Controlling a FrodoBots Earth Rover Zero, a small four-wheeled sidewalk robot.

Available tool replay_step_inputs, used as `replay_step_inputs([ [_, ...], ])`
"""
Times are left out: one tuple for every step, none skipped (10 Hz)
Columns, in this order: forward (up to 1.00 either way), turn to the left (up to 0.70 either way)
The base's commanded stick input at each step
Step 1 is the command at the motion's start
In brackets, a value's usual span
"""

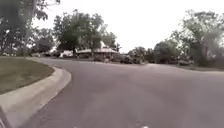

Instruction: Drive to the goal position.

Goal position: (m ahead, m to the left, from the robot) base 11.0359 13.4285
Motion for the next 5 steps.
replay_step_inputs([
  [0.70,0.03],
  [0.70,0.03],
  [0.70,0.03],
  [0.70,0.03],
  [0.70,0.03],
])
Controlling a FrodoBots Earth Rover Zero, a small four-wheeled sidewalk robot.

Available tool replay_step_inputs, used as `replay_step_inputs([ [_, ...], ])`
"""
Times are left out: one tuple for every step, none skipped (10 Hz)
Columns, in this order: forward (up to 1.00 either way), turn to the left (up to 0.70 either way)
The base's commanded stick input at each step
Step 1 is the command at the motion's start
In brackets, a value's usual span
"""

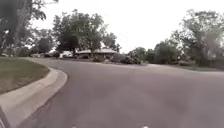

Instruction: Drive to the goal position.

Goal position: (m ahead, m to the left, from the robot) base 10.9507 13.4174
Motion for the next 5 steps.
replay_step_inputs([
  [0.70,0.03],
  [0.70,0.03],
  [0.70,0.03],
  [0.70,0.03],
  [0.70,0.03],
])
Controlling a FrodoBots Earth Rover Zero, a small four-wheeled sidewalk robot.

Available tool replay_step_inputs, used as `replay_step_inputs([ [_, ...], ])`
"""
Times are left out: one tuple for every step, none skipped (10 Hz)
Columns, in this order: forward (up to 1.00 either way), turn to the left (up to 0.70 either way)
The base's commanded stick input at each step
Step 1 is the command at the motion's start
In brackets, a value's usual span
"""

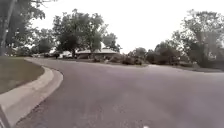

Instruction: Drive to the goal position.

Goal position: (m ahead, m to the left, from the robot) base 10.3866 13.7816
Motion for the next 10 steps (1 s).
replay_step_inputs([
  [0.70,0.03],
  [0.70,0.03],
  [0.70,0.03],
  [0.70,0.03],
  [0.70,0.03],
  [0.70,0.03],
  [0.70,0.03],
  [0.70,0.03],
  [0.70,0.03],
  [0.70,0.03],
])
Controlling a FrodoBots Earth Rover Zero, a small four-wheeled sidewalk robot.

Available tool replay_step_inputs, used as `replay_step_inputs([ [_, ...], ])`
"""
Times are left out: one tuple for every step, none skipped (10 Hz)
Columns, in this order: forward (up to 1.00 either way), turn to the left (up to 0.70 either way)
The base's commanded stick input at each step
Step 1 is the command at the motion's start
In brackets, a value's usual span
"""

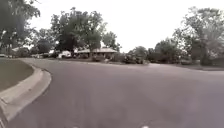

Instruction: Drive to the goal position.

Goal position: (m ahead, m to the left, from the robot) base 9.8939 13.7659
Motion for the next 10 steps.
replay_step_inputs([
  [0.70,0.03],
  [0.70,0.03],
  [0.70,0.03],
  [0.70,0.03],
  [0.70,0.03],
  [0.70,0.03],
  [0.70,0.03],
  [0.70,0.03],
  [0.70,0.03],
  [0.70,0.03],
])
